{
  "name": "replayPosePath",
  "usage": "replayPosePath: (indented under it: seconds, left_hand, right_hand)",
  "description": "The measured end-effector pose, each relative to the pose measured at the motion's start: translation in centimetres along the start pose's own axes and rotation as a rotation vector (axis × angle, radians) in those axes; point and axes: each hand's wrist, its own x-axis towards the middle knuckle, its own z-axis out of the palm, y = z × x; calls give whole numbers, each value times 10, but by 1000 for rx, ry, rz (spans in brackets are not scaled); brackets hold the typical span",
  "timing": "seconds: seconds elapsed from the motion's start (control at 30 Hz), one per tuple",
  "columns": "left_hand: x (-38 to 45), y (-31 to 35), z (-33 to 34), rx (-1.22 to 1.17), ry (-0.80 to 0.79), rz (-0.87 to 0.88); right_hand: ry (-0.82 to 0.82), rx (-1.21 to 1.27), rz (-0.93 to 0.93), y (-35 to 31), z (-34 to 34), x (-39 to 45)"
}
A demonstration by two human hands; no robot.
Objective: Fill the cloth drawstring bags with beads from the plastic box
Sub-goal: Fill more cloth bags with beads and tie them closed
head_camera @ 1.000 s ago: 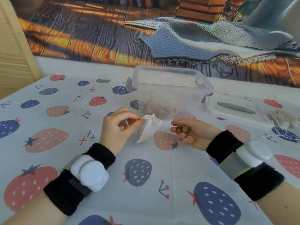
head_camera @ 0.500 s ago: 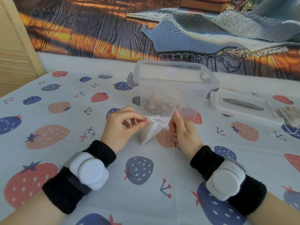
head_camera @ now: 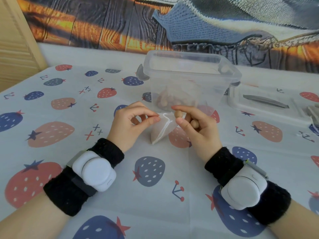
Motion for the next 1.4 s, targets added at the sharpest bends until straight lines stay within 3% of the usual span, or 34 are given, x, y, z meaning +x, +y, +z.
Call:
replayPosePath:
  seconds: [0.2, 0.9, 1.17, 1.4]
  left_hand:
    - [-1, 0, 1, 5, -2, -4]
    - [0, 0, 1, -17, -3, -10]
    - [-1, 3, 2, -64, -44, -56]
    - [-2, 1, 1, -44, -49, -62]
  right_hand:
    - [-74, -83, 7, 5, 2, -2]
    - [-107, -135, 7, 7, 2, -1]
    - [29, -277, -72, 11, 0, 1]
    - [-104, -315, -55, 16, 3, 0]
